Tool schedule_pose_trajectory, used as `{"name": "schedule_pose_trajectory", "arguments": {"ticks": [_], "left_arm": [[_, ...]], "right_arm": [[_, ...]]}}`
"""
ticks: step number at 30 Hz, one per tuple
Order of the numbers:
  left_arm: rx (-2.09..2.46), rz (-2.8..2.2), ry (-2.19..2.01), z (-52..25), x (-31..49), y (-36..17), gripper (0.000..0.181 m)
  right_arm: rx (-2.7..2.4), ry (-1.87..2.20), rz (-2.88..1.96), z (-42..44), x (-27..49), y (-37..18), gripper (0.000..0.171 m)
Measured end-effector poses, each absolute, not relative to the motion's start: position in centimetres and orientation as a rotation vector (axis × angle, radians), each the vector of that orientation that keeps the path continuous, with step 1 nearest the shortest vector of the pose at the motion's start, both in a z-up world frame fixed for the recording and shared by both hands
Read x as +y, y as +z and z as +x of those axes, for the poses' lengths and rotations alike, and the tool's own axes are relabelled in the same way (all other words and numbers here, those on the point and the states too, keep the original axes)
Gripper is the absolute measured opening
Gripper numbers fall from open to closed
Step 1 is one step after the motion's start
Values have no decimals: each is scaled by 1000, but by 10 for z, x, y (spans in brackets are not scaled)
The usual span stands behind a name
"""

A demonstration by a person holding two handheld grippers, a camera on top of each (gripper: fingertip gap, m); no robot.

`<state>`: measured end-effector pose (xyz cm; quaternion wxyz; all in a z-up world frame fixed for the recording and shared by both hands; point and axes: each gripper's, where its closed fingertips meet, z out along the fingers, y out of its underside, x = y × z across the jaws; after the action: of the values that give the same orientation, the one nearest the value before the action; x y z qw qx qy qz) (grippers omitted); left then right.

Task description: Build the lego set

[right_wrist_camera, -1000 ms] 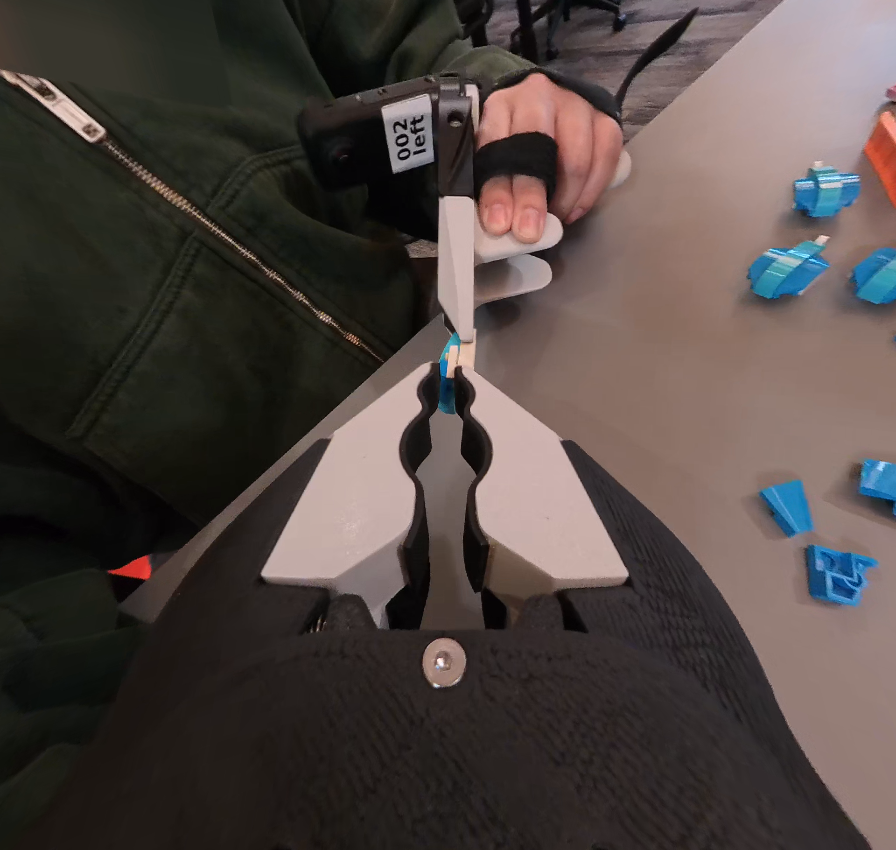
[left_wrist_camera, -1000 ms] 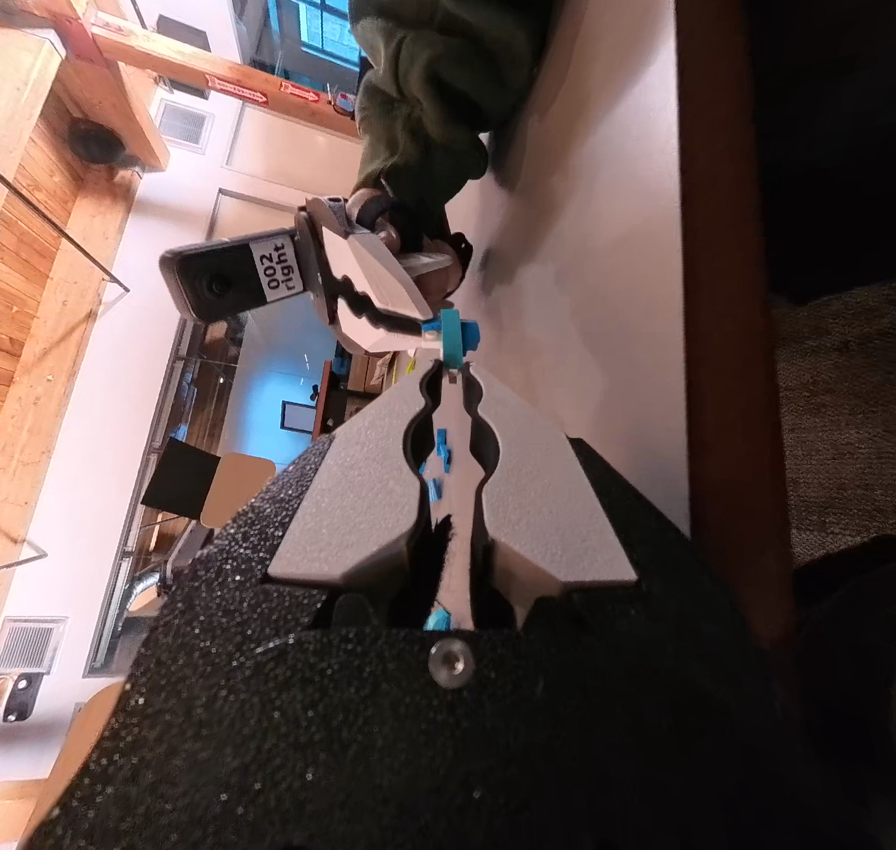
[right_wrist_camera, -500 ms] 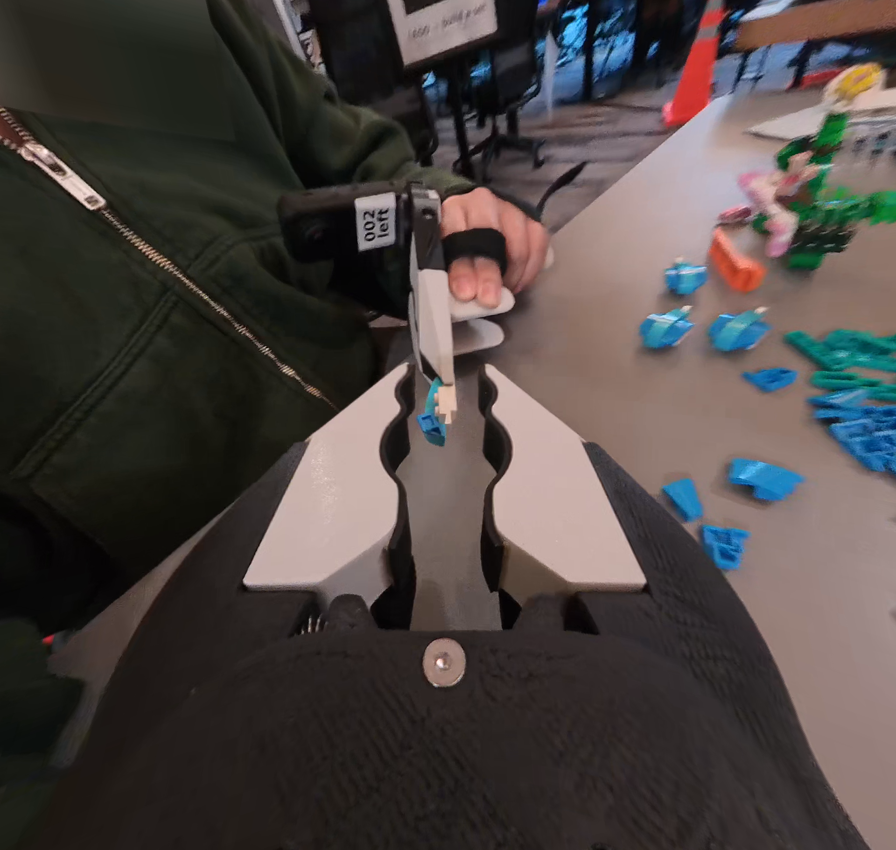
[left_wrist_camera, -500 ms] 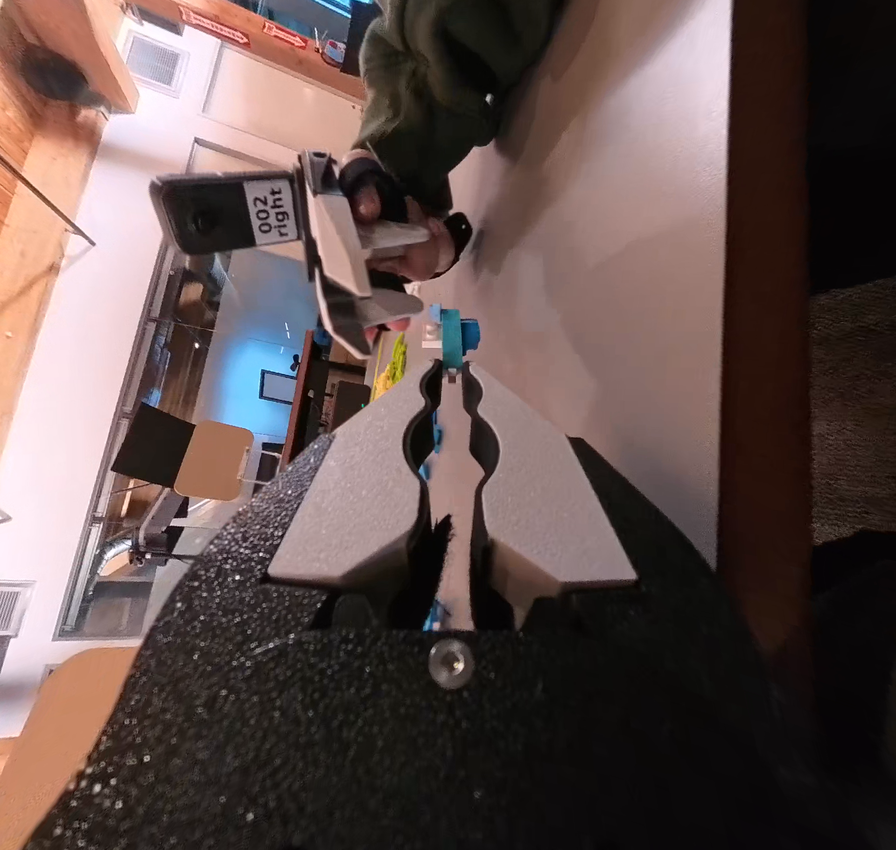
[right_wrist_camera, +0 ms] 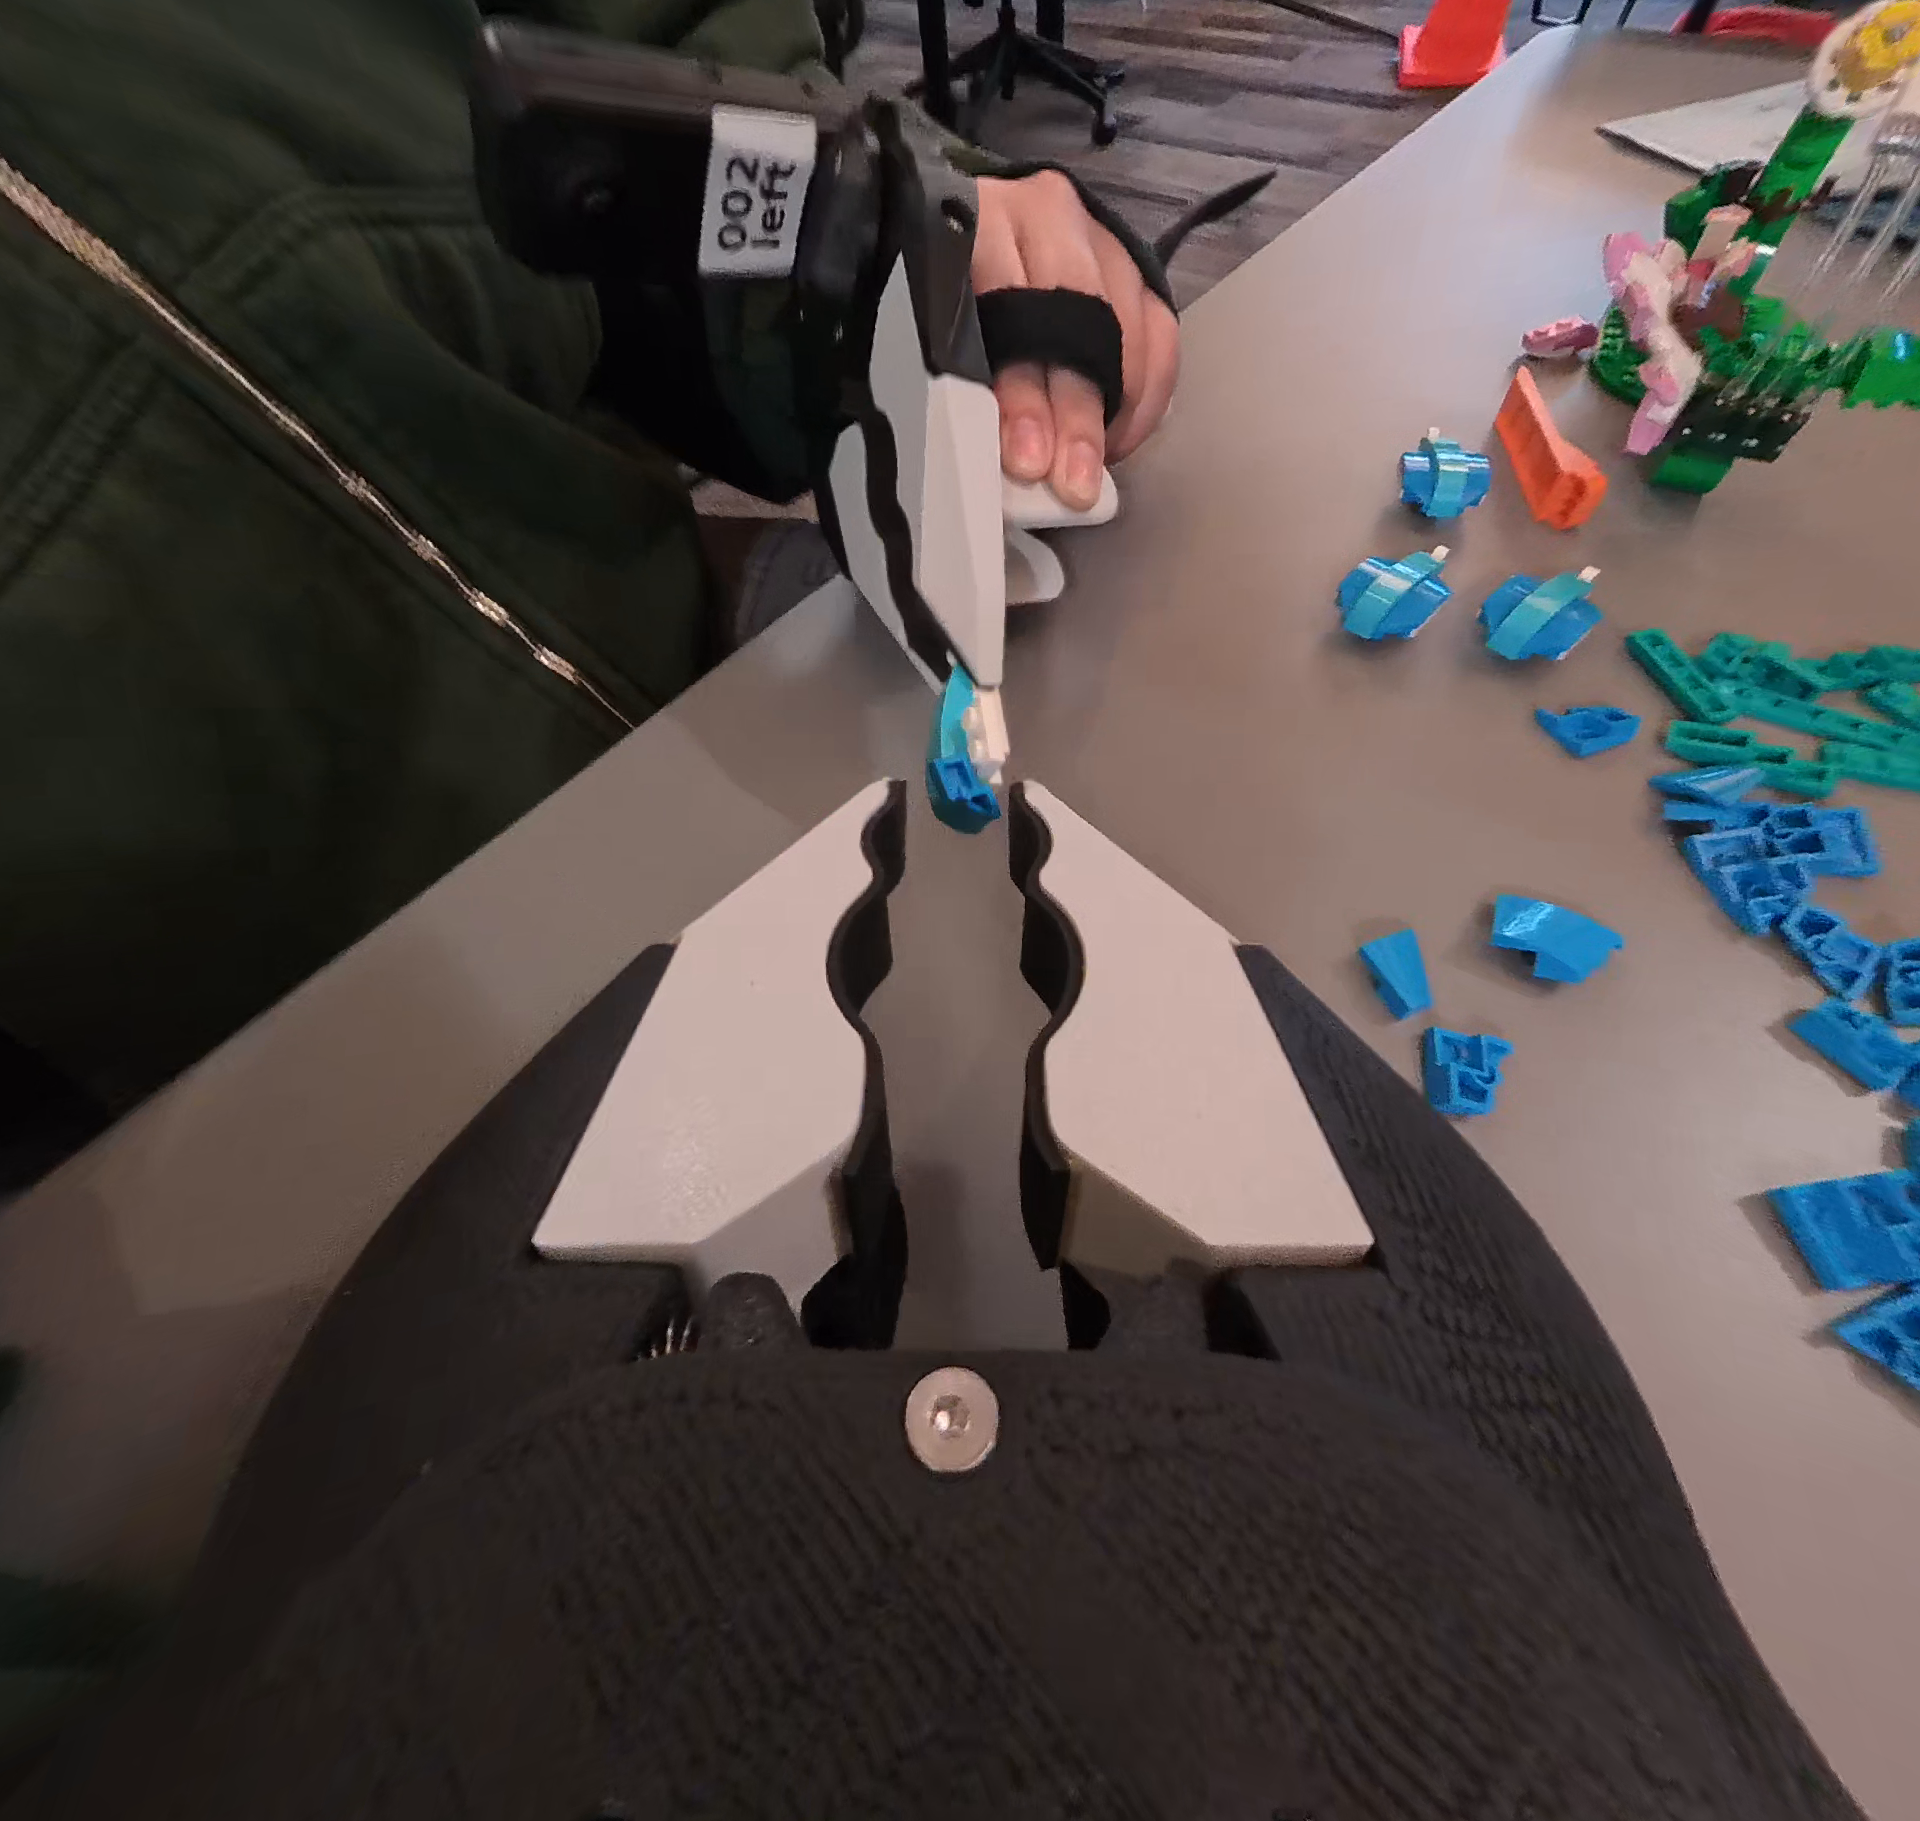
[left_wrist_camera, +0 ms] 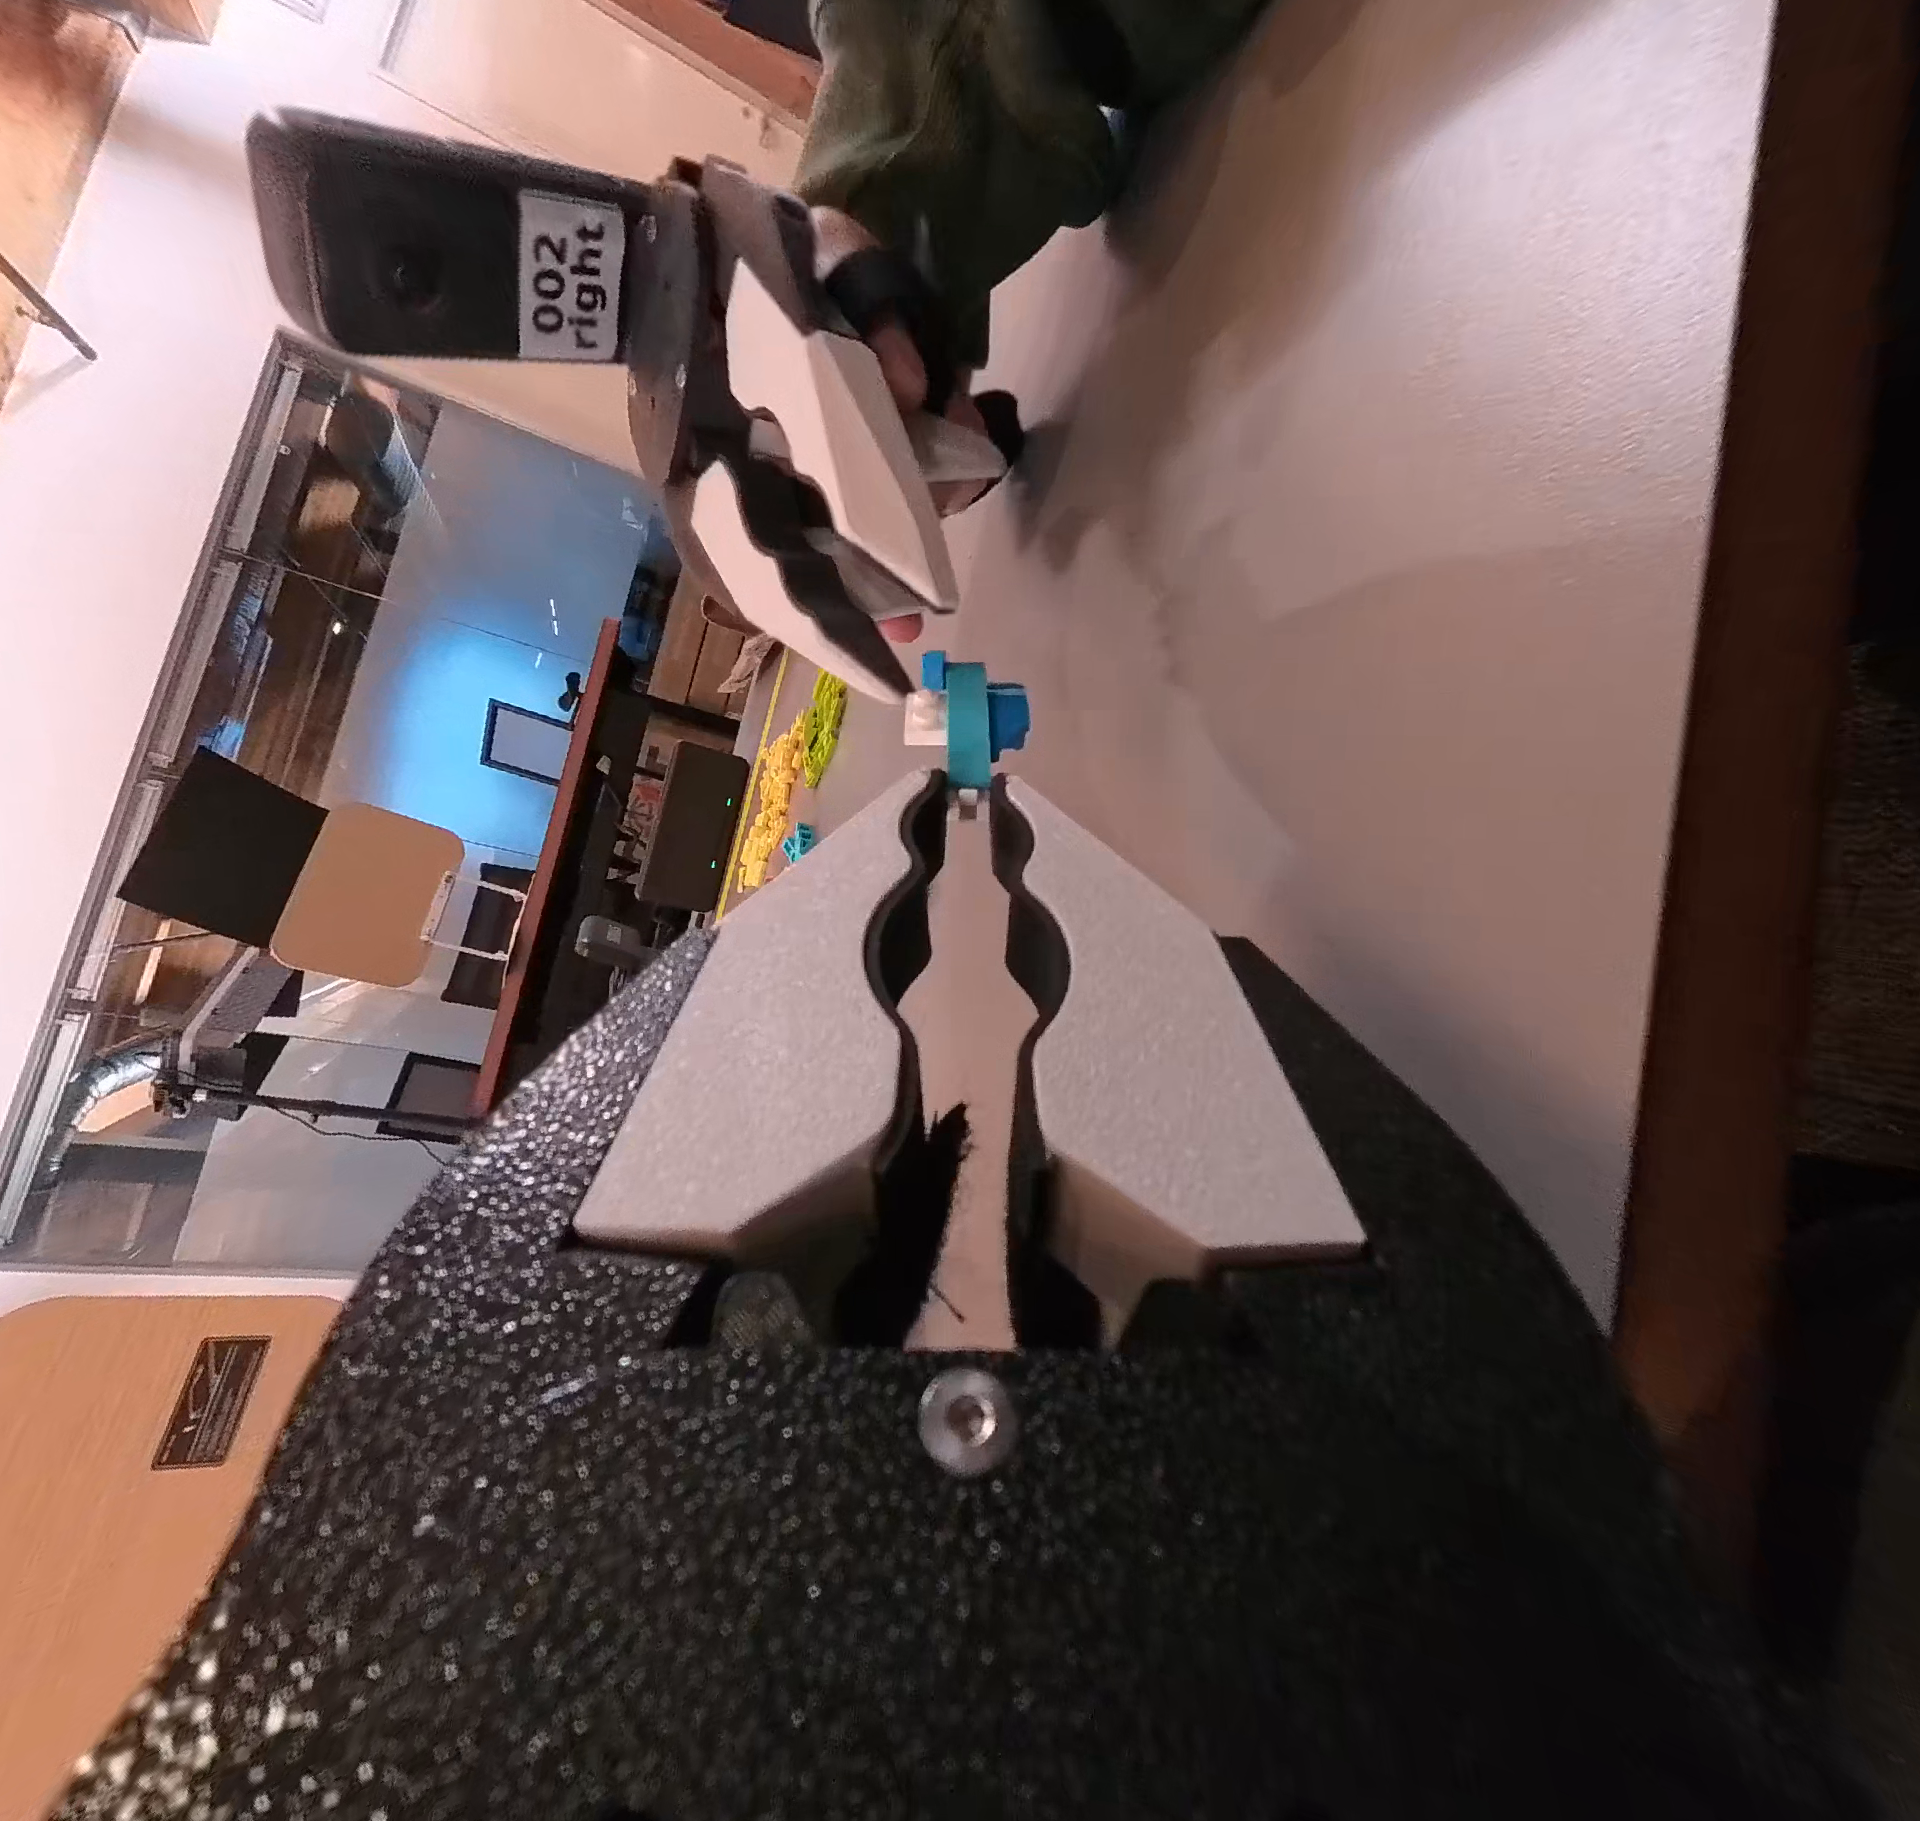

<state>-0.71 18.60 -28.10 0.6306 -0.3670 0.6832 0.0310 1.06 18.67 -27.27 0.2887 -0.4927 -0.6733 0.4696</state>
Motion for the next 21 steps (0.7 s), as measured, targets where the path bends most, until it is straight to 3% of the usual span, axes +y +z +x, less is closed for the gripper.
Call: {"name": "schedule_pose_trajectory", "arguments": {"ticks": [1, 5, 21], "left_arm": [[1560, -846, 61, -7, 186, -280, 6], [1563, -850, 54, -7, 186, -281, 6], [1648, -701, 204, 2, 183, -291, 5]], "right_arm": [[-1818, 1211, -1296, 11, 187, -275, 17], [-1853, 1110, -1242, 8, 187, -277, 2], [-2244, 1127, -1784, 30, 171, -297, 0]]}}
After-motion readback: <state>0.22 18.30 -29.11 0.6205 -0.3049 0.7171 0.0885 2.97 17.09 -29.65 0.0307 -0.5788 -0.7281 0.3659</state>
